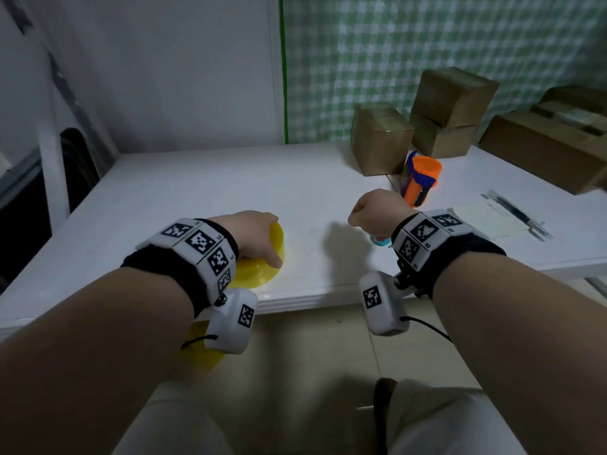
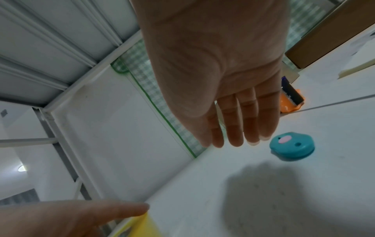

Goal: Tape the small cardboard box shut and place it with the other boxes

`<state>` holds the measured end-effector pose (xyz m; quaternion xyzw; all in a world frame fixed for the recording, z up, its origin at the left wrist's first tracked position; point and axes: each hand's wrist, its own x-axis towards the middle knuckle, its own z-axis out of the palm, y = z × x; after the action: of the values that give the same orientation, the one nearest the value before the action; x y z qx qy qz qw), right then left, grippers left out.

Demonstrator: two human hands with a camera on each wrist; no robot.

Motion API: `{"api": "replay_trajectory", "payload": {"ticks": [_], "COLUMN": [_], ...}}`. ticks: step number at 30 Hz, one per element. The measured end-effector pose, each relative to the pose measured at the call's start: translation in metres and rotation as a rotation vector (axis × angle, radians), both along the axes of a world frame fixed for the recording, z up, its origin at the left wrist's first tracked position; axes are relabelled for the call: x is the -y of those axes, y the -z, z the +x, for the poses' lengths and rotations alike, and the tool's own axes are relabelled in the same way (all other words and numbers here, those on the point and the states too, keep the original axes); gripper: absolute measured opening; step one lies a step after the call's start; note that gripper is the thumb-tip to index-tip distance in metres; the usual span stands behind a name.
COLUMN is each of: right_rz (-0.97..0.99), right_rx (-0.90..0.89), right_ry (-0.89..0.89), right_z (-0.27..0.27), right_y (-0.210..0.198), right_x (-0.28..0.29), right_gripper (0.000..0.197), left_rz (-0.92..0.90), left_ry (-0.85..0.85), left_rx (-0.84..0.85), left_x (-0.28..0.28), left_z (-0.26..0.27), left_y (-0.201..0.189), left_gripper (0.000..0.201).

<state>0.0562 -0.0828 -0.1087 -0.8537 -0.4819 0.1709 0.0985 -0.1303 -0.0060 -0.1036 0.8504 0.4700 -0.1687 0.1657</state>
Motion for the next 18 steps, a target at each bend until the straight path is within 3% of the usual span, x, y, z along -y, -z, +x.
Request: {"api": "replay_trajectory", "payload": {"ticks": [6, 10, 14, 18], "right_rz": [0.088, 0.139, 0.220, 0.287], "right_rx": [-0.190, -0.345, -0.567, -0.746], "right_ry": [0.042, 0.031, 0.012, 0.009], "right_z": [-0.013, -0.021, -0.033, -0.038], "right_y": [-0.006, -0.011, -0.018, -0.026], "right_x": [0.012, 0.018, 0.017, 0.016], "right_gripper": [0.025, 0.024, 0.041, 0.065], "left_rz": [0.082, 0.062, -0.283, -0.587], "left_ry": [0.024, -0.079, -0.326, -0.382], "left_rx": [0.131, 0.404, 0.868, 1.052], "left_x": [0.005, 0.003, 0.008, 0.022], "left_z": [-0.005, -0.006, -0.007, 0.001], "left_y": [0.006, -0.012, -0.025, -0.025], "left_gripper": [0.078, 0.067, 0.066, 0.071]}}
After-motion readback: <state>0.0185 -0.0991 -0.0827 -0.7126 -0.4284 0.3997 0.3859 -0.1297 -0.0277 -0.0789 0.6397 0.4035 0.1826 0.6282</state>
